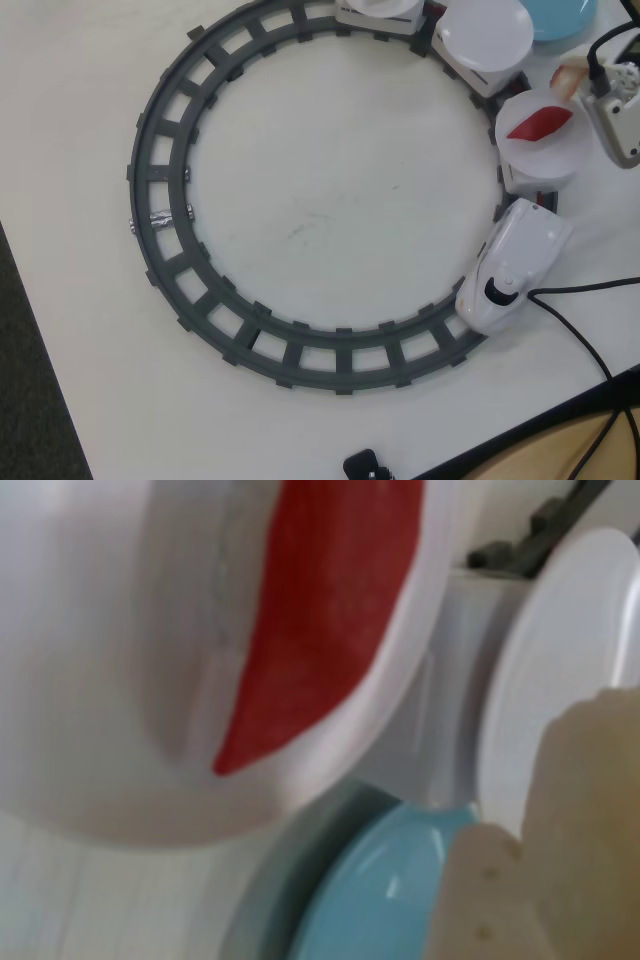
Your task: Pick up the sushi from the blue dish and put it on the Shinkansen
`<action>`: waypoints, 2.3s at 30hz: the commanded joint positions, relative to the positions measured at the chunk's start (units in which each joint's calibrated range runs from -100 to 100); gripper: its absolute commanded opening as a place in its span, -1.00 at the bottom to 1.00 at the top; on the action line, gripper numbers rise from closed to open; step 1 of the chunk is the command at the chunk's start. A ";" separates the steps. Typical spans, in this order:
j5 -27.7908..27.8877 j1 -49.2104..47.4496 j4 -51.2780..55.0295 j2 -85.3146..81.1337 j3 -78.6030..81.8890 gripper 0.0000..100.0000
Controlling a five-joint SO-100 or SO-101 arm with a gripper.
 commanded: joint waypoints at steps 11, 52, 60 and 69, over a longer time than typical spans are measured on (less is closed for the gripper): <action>0.24 0.03 -18.60 -1.89 11.81 -0.96; 0.24 -4.37 -22.53 -1.81 16.93 -0.96; 0.24 -4.10 -22.53 -1.81 17.65 -0.94; 0.24 -4.02 -21.51 -1.89 17.74 -0.71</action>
